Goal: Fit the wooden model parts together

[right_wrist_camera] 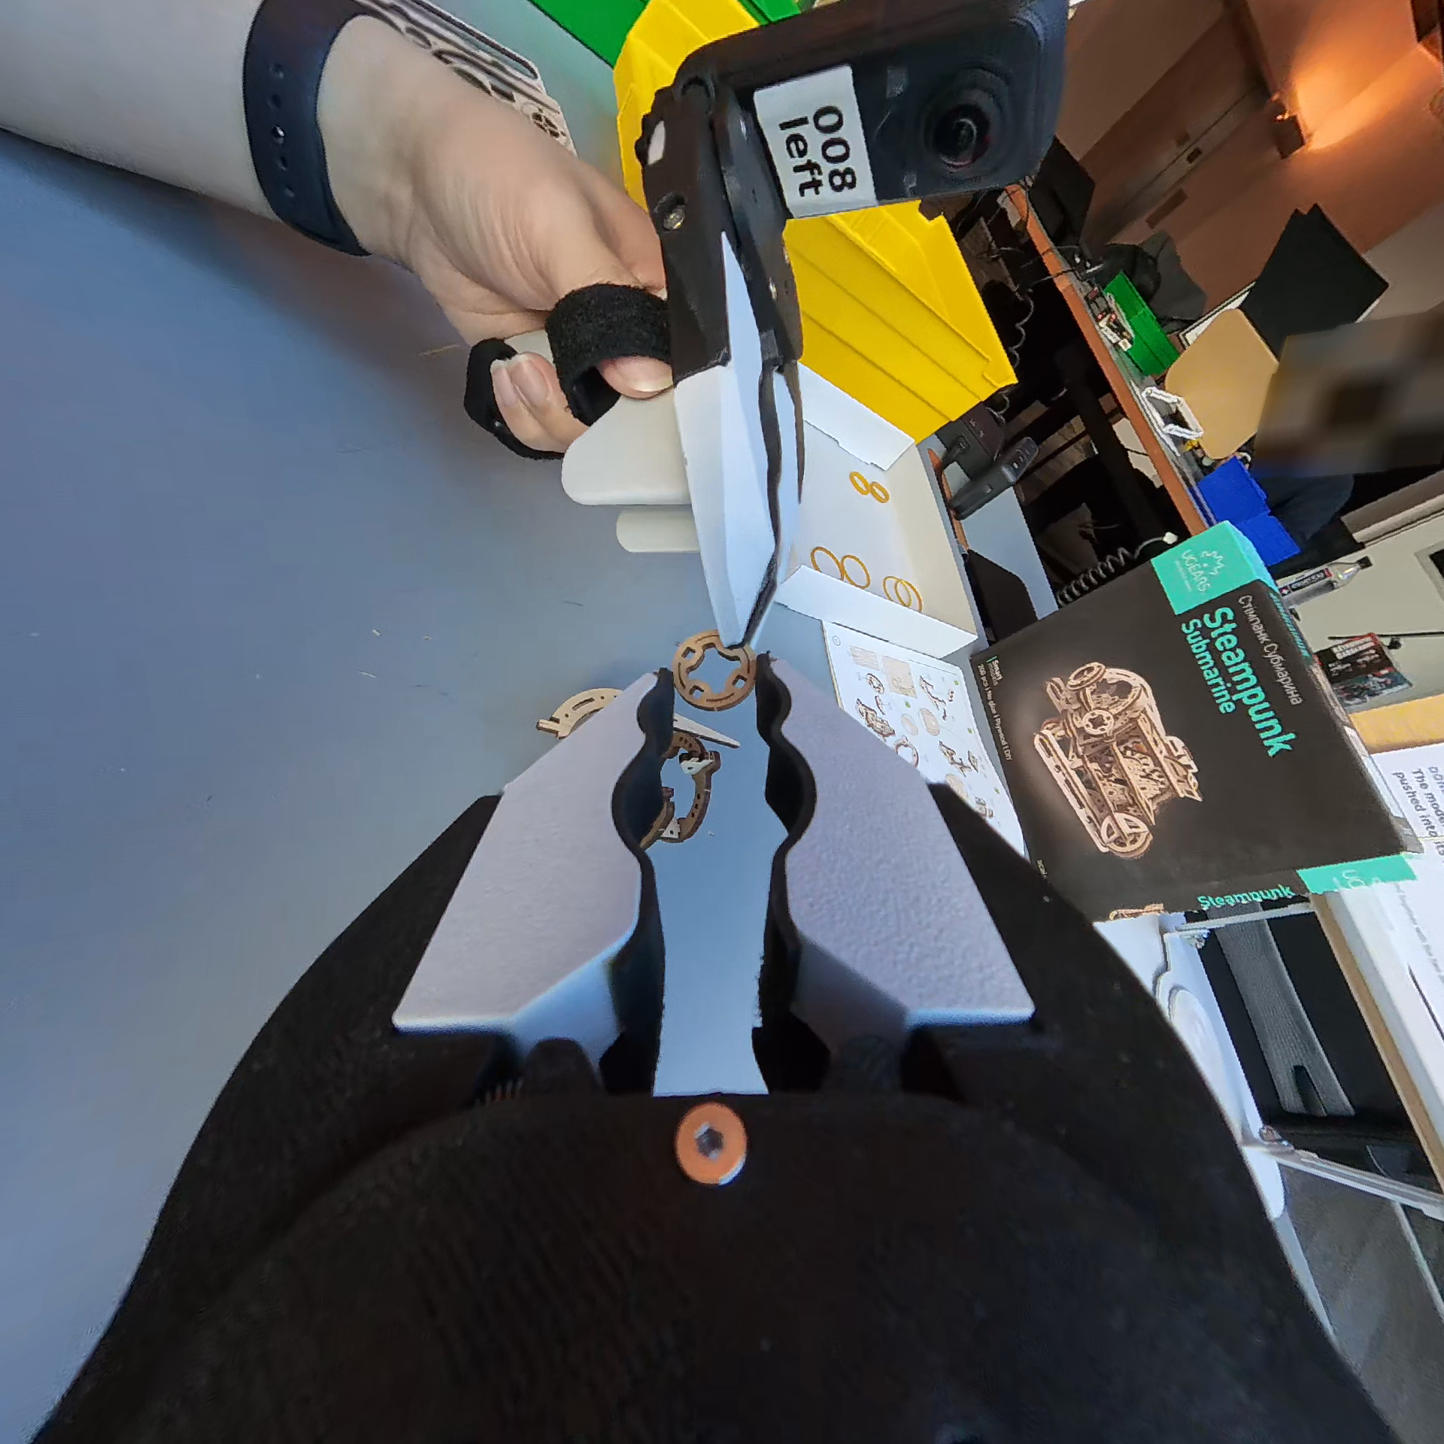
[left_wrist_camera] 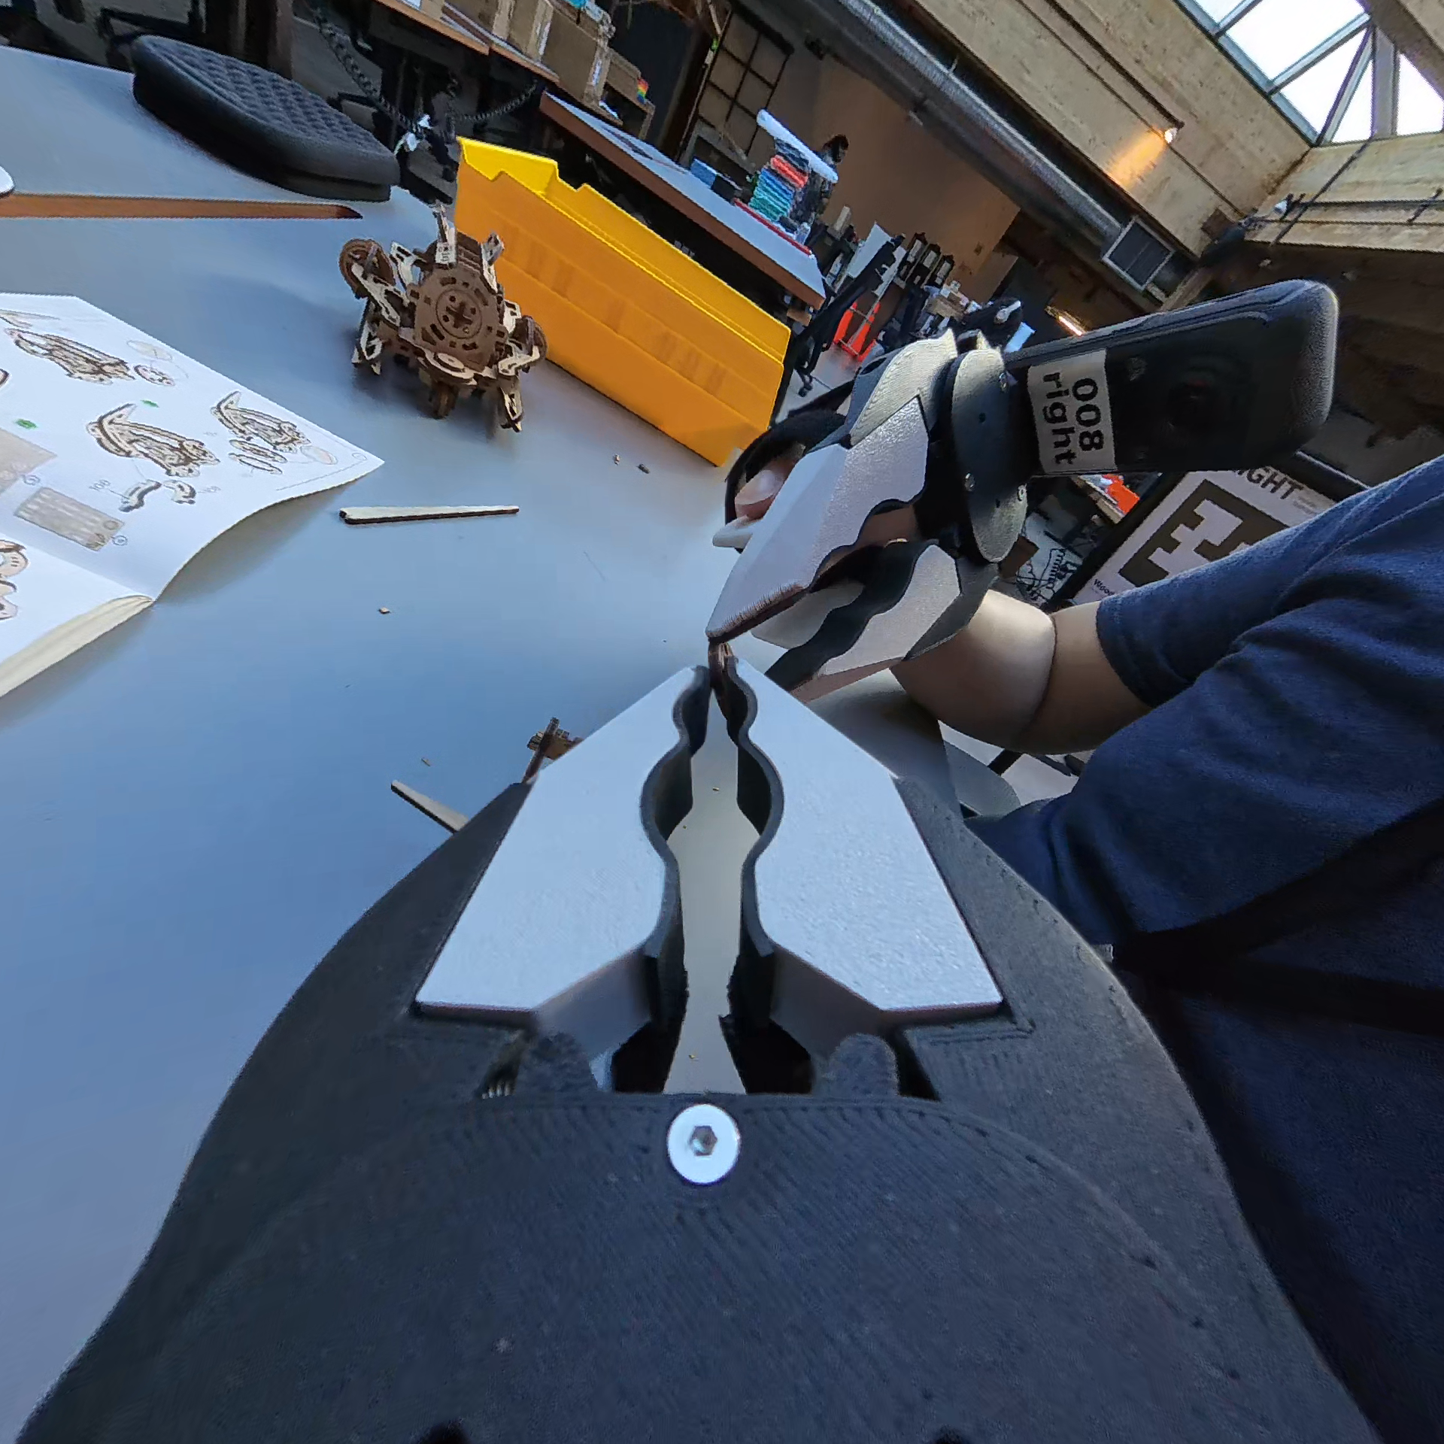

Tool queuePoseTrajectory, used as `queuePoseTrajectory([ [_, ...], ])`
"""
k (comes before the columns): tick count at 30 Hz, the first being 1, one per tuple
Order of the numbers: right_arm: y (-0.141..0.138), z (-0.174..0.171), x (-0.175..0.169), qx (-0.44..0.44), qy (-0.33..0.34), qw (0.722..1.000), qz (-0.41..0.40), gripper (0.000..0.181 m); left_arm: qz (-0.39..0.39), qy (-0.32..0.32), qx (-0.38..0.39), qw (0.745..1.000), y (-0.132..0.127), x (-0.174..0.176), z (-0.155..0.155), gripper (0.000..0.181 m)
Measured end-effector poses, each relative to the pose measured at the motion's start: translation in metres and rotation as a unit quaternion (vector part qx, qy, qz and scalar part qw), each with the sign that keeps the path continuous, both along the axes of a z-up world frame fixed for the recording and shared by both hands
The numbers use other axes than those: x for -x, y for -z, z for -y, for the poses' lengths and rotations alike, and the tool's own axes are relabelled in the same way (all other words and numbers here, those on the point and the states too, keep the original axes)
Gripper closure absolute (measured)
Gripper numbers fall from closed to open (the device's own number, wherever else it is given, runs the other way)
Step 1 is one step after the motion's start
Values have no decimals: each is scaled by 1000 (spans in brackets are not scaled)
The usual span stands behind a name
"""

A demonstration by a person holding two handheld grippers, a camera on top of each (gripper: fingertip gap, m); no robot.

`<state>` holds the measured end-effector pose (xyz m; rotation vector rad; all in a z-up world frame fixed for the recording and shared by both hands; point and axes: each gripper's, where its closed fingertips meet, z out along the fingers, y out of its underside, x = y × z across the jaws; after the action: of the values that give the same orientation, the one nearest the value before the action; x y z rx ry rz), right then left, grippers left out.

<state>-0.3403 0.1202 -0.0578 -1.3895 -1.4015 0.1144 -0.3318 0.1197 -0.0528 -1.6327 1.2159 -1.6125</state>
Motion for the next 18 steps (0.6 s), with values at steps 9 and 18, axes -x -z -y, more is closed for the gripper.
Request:
queuePoseTrajectory([
  [9, 8, 1, 1, 10, -27, 999, 17, 162, -23, 17, 26, 999, 9, 1, 2, 180],
  [18, -13, -19, -7, -3, 69, 992, -103, 141, 47, -77, 86, 992, -8, 3, -30, 181],
])
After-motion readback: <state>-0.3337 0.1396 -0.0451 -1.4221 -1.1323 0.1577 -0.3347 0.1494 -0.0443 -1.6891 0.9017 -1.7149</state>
